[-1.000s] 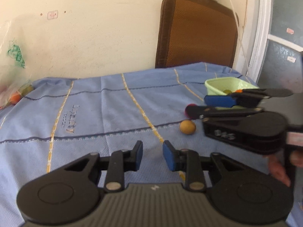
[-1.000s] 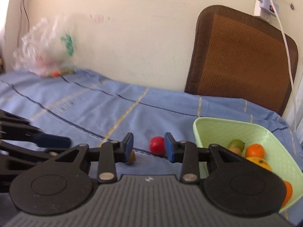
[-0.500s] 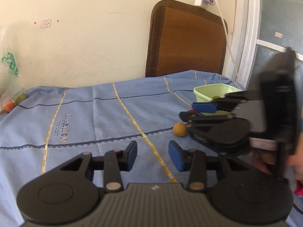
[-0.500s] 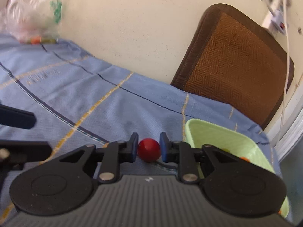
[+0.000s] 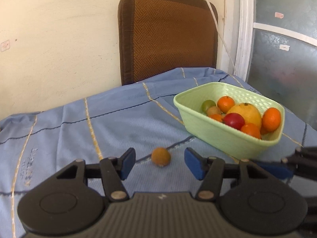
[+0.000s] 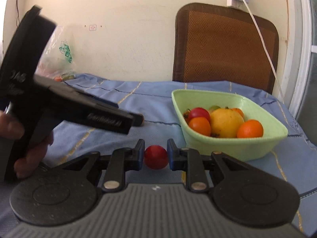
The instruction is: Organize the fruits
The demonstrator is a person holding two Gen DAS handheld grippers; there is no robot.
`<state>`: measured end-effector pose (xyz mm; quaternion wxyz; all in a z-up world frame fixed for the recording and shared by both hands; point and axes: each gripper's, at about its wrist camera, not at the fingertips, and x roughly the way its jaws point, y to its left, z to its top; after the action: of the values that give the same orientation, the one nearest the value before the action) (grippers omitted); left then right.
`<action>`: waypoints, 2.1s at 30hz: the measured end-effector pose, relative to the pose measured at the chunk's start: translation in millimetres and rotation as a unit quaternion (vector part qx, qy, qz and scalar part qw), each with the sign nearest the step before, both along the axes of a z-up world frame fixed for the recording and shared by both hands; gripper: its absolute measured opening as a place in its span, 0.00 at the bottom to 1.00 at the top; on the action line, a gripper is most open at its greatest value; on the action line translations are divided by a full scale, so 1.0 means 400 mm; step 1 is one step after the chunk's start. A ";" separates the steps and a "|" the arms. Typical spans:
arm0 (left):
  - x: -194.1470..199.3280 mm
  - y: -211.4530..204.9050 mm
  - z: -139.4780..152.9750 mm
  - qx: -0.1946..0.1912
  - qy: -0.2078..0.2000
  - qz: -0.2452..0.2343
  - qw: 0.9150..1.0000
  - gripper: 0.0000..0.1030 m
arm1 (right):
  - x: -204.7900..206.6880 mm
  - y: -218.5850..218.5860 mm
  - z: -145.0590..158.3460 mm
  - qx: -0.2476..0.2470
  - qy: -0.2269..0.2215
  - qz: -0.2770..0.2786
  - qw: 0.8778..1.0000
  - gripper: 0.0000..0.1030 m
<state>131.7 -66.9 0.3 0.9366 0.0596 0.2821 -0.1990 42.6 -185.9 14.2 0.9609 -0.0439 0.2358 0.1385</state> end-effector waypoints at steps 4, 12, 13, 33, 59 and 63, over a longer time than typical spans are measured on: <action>0.039 -0.030 -0.027 0.027 0.029 -0.002 0.999 0.32 | 0.010 -0.014 -0.001 0.023 0.016 0.003 1.000 0.28; -0.021 0.009 -0.025 0.004 0.033 0.003 0.999 0.24 | 0.012 -0.007 -0.010 0.017 0.043 0.017 0.999 0.31; -0.035 0.016 -0.025 -0.001 0.035 0.004 0.999 0.24 | 0.010 -0.007 -0.009 0.017 0.042 0.017 0.999 0.31; 0.034 -0.204 0.155 -0.086 0.013 -0.089 0.992 0.25 | 0.049 -0.273 0.051 0.130 -0.078 -0.111 0.982 0.30; -0.034 -0.122 -0.013 -0.020 0.054 -0.093 0.994 0.34 | 0.050 -0.363 0.038 0.212 -0.095 -0.171 0.957 0.34; -0.044 -0.101 -0.006 -0.036 0.057 -0.088 0.994 0.23 | 0.047 -0.361 0.038 0.210 -0.096 -0.168 0.958 0.34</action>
<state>113.9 -107.4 -2.0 0.8993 0.0393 0.3211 -0.2942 61.4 -330.3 29.3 0.9761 0.1857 0.1120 0.0169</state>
